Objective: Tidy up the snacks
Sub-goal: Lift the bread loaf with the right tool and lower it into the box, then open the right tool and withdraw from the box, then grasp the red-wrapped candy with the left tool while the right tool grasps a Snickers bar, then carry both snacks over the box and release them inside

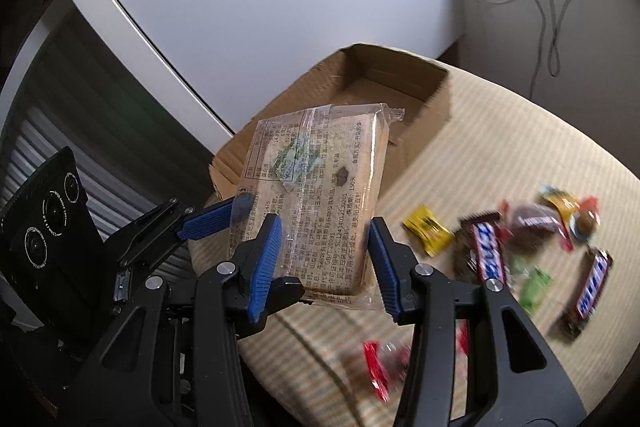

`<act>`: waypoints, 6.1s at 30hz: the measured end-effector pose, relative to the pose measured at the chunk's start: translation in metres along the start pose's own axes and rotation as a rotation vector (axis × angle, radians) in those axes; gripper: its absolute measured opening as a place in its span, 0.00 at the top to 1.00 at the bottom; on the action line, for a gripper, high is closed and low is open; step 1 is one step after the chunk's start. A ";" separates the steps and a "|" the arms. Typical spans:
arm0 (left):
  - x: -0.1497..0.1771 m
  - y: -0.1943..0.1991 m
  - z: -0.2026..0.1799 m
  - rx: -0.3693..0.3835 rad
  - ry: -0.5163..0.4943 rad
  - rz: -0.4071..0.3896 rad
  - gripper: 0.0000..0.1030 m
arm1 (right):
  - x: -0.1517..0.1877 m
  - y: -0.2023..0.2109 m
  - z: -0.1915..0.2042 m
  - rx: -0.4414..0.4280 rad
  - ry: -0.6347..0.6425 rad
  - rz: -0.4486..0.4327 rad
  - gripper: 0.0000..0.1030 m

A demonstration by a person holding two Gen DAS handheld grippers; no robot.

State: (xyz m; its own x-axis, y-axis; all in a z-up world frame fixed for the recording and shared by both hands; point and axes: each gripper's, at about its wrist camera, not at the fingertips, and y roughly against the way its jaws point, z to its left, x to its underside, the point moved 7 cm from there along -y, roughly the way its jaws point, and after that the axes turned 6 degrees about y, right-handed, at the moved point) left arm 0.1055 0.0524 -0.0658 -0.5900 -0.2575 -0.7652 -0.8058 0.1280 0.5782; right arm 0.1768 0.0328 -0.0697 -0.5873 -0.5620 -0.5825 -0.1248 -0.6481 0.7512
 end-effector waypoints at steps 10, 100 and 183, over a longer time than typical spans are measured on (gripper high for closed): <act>-0.010 -0.016 0.052 -0.081 0.032 0.001 0.35 | -0.029 -0.046 0.013 -0.034 0.028 0.043 0.54; 0.075 -0.081 -0.090 0.109 -0.186 0.285 0.47 | 0.121 0.066 -0.205 0.498 -0.273 0.031 0.45; -0.033 -0.064 0.054 -0.074 -0.036 0.072 0.68 | -0.061 -0.038 -0.088 0.297 -0.026 -0.013 0.70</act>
State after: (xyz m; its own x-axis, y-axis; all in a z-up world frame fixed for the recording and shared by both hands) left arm 0.1741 0.1040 -0.0929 -0.6485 -0.2156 -0.7300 -0.7563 0.0739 0.6501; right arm 0.2879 0.0462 -0.0905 -0.6039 -0.5392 -0.5870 -0.3588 -0.4737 0.8043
